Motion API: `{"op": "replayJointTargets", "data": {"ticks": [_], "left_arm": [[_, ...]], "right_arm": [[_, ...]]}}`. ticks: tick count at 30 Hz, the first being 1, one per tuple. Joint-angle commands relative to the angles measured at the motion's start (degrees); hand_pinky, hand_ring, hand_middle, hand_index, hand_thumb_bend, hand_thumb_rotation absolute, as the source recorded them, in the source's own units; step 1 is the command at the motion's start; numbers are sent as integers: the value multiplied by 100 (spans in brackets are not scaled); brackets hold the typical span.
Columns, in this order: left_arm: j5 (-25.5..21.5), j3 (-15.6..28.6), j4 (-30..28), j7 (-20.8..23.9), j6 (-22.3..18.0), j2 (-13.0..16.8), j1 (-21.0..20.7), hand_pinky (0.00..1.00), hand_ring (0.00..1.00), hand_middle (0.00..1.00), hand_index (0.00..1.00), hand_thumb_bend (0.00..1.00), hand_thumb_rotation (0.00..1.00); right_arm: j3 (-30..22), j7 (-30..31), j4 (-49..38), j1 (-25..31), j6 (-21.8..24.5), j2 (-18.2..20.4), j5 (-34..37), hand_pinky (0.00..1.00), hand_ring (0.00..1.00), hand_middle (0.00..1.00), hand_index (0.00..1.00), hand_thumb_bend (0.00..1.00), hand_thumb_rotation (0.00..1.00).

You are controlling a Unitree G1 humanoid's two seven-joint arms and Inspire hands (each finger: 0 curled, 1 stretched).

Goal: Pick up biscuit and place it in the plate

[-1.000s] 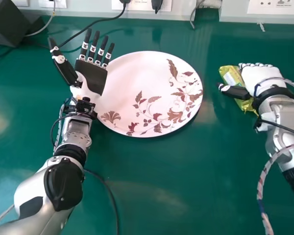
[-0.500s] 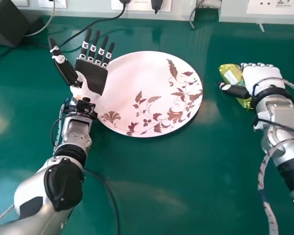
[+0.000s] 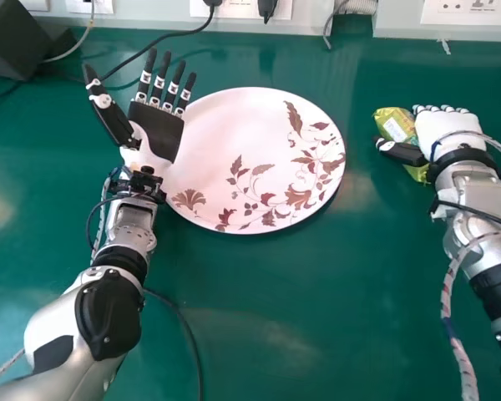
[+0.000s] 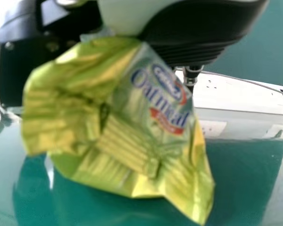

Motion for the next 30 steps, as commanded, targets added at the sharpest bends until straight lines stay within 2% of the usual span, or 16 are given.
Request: {"op": "replayJointTargets", "data": {"ticks": [1, 14, 17, 24, 30], "left_arm": [[-31, 29, 90, -41, 45, -70, 194, 100, 95, 100, 98, 100, 38], [-58, 53, 87, -179, 86, -69, 190, 100, 96, 100, 99, 100, 37], [-91, 75, 88, -231, 154, -63, 184, 100, 96, 100, 100, 100, 38], [-75, 63, 82, -259, 159, -54, 190, 100, 96, 100, 100, 100, 38], [-137, 116, 83, -351, 287, -46, 173, 100, 95, 100, 100, 100, 37]], "right_arm": [[83, 166, 53, 89, -8, -71, 59, 100, 100, 100, 100, 82, 100], [119, 1160, -268, 31, -166, -378, 200, 100, 100, 100, 100, 78, 100], [126, 1448, -384, 13, -182, -469, 201, 100, 100, 100, 100, 76, 97], [175, 1777, -448, -41, -144, -552, 107, 100, 100, 100, 100, 75, 96], [255, 1895, -433, -71, -156, -606, 52, 100, 100, 100, 100, 68, 88]]}}
